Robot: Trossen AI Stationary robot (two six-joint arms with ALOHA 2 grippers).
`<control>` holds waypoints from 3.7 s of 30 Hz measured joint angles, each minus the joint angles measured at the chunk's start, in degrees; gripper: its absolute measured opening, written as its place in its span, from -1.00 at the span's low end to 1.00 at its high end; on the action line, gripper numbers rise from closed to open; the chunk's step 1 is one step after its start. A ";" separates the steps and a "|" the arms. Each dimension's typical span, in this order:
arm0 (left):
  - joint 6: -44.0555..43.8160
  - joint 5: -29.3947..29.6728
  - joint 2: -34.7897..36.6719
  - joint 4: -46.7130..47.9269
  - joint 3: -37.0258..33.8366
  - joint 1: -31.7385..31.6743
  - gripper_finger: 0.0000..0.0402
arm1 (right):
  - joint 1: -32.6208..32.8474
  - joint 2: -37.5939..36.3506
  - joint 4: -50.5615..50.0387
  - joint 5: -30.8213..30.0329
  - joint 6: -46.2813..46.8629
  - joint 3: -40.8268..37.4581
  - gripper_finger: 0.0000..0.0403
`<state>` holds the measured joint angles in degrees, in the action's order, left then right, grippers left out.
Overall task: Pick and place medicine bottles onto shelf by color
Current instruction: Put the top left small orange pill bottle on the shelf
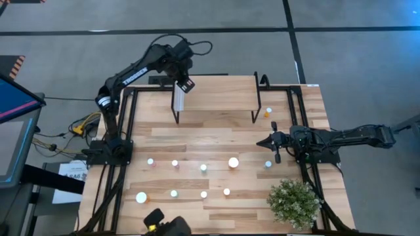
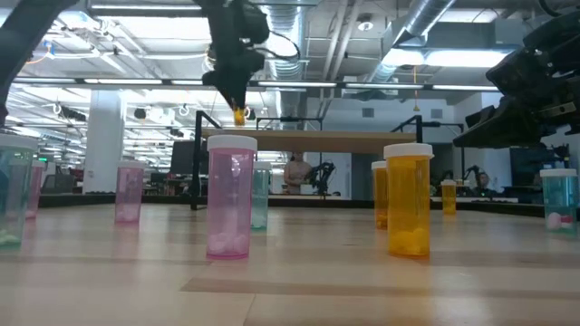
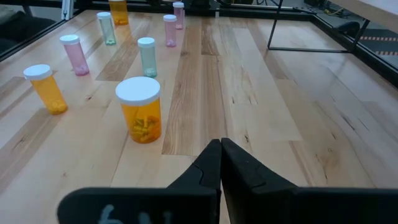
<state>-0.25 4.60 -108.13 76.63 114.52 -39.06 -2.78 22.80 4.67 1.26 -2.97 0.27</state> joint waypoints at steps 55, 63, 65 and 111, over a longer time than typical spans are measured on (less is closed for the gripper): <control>1.50 -4.31 -2.65 -1.69 0.04 -3.53 -0.43 | 0.01 0.00 0.02 -0.01 0.01 0.01 -0.84; 1.09 -4.26 -2.65 -2.32 -0.26 -3.44 -0.39 | -0.01 -0.01 0.02 -0.02 0.01 0.02 -0.84; 1.05 -4.26 -2.70 -2.31 -0.42 -3.40 -0.39 | 0.00 0.00 0.01 -0.01 0.01 0.01 -0.84; 1.06 -1.75 -7.84 -2.47 -0.42 -1.84 -0.16 | 0.00 -0.01 0.02 -0.01 0.00 0.01 -0.84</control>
<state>0.81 2.86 -115.97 74.16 114.10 -40.90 -2.78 22.79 4.69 1.25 -2.97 0.28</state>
